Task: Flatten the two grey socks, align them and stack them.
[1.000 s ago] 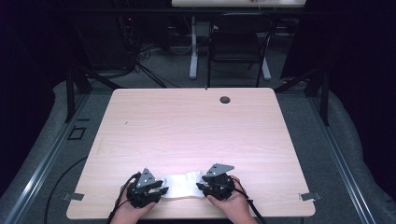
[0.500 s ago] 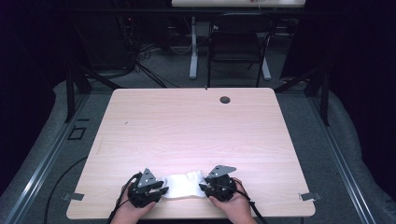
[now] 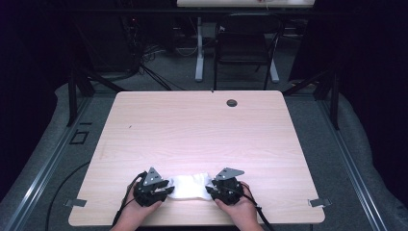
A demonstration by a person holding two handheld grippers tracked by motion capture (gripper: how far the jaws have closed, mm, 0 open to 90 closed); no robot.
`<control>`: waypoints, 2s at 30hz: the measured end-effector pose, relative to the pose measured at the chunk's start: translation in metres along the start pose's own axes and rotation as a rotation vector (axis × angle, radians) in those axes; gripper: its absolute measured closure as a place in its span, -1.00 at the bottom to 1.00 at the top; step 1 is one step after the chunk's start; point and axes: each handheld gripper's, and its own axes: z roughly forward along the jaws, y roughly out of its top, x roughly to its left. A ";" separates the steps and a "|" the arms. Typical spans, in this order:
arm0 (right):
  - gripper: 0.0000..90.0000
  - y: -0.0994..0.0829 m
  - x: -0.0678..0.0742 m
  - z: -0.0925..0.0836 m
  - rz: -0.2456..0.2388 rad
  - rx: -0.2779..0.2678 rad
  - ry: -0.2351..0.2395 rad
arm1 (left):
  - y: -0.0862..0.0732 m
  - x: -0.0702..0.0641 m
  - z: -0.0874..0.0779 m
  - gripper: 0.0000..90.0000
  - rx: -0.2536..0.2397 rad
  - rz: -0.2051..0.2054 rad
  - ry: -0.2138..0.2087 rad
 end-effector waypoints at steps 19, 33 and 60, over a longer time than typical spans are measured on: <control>0.36 0.013 -0.018 0.014 0.039 -0.040 -0.011 | 0.011 0.017 0.012 0.37 -0.028 -0.028 0.007; 0.21 0.020 -0.012 0.000 0.000 -0.091 -0.021 | 0.017 0.017 -0.006 0.29 -0.091 -0.050 -0.026; -0.02 0.001 -0.030 -0.043 0.010 -0.112 -0.037 | -0.011 0.049 -0.050 -0.10 -0.104 -0.137 0.056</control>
